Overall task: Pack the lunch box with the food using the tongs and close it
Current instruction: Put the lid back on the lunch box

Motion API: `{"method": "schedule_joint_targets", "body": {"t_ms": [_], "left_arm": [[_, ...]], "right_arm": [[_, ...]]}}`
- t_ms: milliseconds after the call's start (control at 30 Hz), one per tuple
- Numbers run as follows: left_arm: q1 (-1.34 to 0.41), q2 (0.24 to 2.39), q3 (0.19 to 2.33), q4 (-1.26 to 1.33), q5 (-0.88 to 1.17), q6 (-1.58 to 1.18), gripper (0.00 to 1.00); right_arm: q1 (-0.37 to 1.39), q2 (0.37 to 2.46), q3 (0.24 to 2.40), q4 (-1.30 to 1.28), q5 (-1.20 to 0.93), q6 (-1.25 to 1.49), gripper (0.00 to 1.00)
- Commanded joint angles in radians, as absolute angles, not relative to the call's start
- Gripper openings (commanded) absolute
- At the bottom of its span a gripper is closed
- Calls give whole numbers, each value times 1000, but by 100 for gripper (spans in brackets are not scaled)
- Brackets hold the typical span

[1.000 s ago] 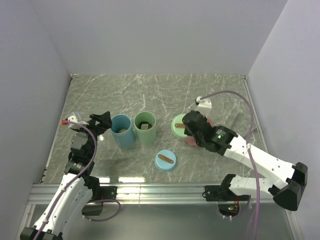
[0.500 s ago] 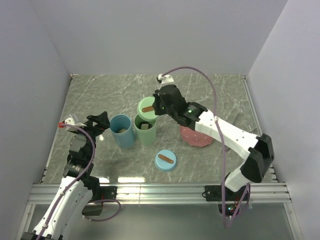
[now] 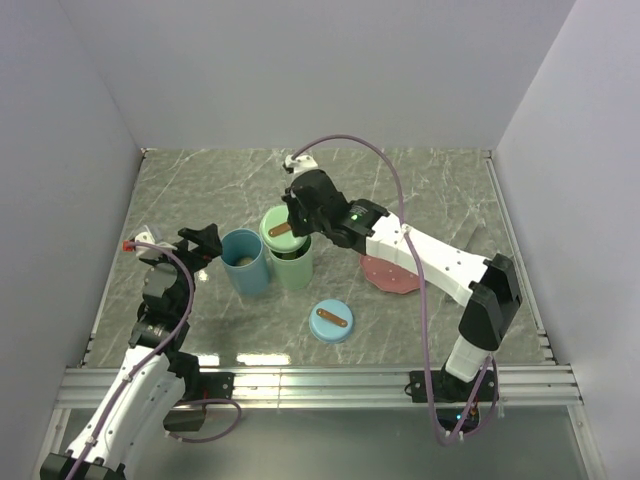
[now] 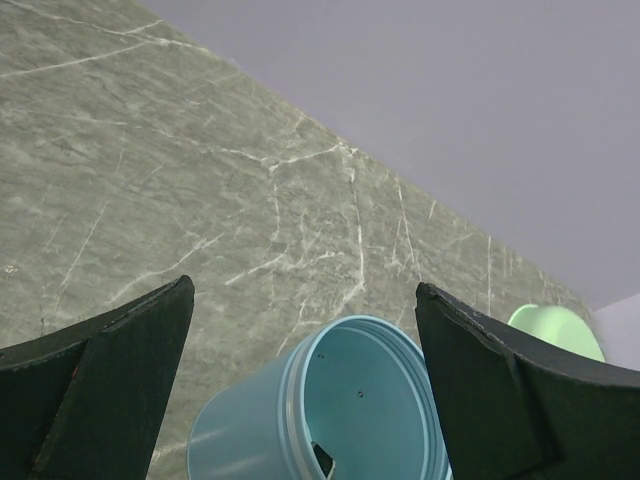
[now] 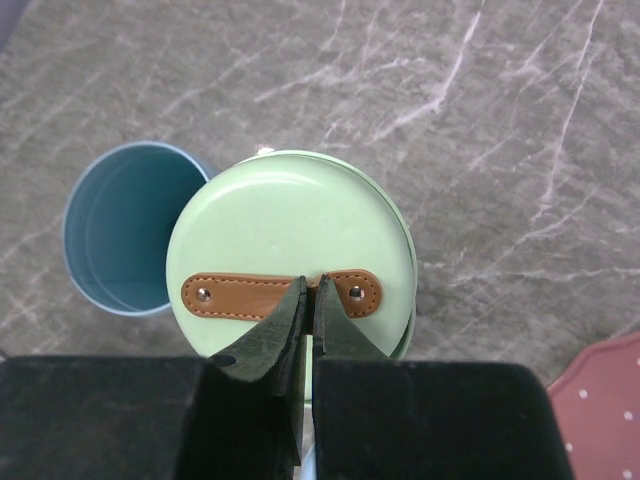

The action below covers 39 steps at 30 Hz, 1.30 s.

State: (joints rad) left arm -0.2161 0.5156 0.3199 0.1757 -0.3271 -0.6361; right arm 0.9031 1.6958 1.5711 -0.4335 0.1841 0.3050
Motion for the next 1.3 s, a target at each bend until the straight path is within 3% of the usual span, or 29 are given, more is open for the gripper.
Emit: {"method": "schedule_joint_targets", "body": {"t_ms": [0, 767, 1267], "left_arm": [[-213, 517, 345, 225, -321, -623, 99], [-215, 494, 337, 224, -305, -624, 99], [-213, 483, 333, 225, -302, -626, 99]], "right_arm": [[923, 1677, 1621, -477, 219, 279, 0], [928, 1787, 1732, -614, 241, 268, 0], [930, 1786, 1683, -618, 248, 285, 0]]}}
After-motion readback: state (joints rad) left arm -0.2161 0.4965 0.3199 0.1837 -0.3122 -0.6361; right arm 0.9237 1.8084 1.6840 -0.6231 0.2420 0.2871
